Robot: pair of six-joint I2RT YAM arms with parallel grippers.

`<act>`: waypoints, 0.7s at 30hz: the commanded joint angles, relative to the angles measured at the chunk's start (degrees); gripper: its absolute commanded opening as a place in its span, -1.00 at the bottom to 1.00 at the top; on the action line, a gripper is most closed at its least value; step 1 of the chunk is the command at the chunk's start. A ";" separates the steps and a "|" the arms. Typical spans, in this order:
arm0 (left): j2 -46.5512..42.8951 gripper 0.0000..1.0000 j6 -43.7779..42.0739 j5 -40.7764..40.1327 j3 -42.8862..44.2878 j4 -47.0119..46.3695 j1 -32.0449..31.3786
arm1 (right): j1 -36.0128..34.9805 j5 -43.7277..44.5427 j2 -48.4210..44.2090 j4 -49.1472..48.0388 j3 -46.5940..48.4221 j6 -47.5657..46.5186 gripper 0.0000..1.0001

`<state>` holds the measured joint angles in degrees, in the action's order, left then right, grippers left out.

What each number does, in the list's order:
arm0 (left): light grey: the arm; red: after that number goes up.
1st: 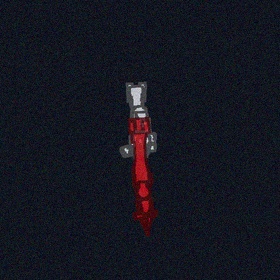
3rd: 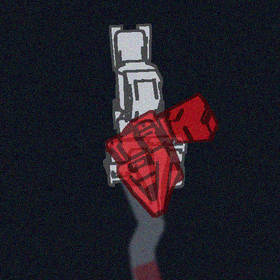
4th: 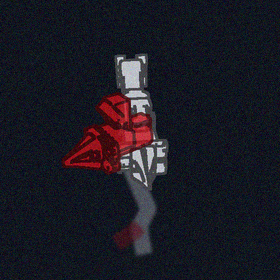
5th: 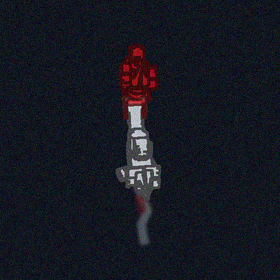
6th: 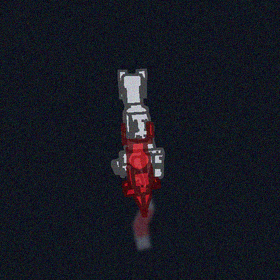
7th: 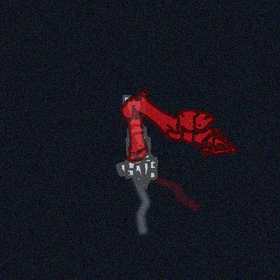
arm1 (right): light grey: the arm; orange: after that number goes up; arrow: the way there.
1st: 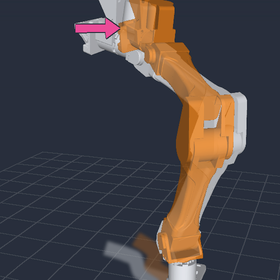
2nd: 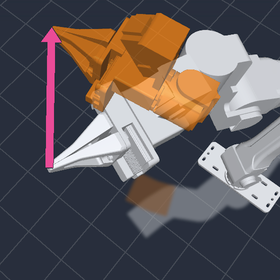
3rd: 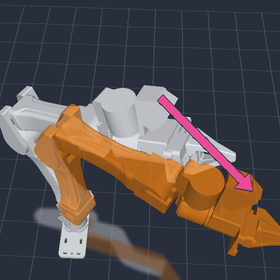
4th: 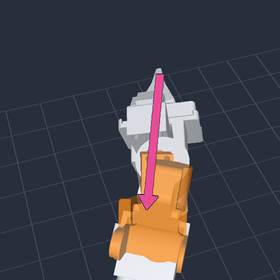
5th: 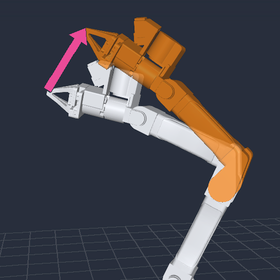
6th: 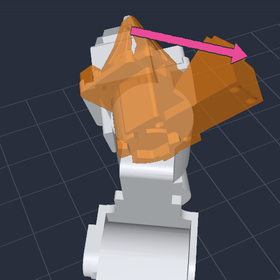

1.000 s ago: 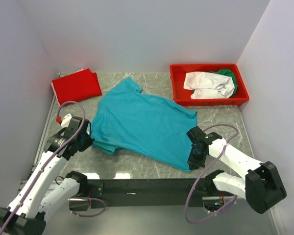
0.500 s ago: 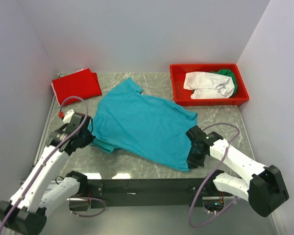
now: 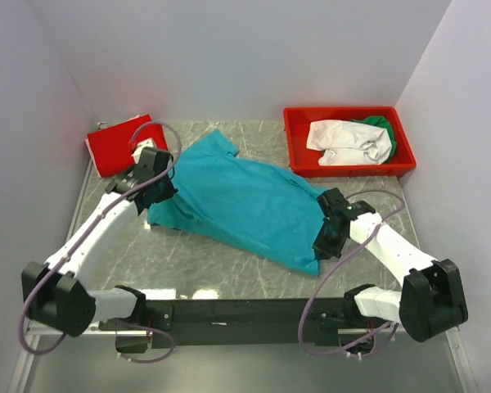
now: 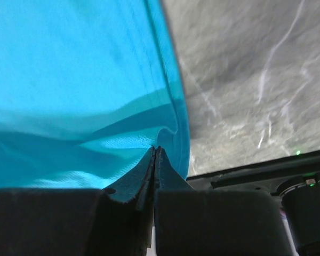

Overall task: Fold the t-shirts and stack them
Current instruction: Fold the tshirt

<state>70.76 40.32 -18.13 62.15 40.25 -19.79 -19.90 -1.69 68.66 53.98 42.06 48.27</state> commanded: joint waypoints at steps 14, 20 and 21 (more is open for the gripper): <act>18.62 -0.99 -10.08 -0.68 16.42 -8.87 0.63 | 7.33 0.90 15.26 -3.79 13.04 -8.10 -1.00; 22.49 -0.99 -10.61 -0.85 18.97 -8.96 2.03 | 8.39 1.25 17.46 -4.05 14.89 -8.28 -1.00; 23.45 -0.99 -10.78 -0.59 19.23 -8.96 2.21 | 8.47 1.25 17.73 -4.23 14.98 -8.28 -1.00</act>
<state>92.99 30.89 -17.87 78.13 32.93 -18.55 -12.08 -1.63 85.36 50.37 54.61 40.73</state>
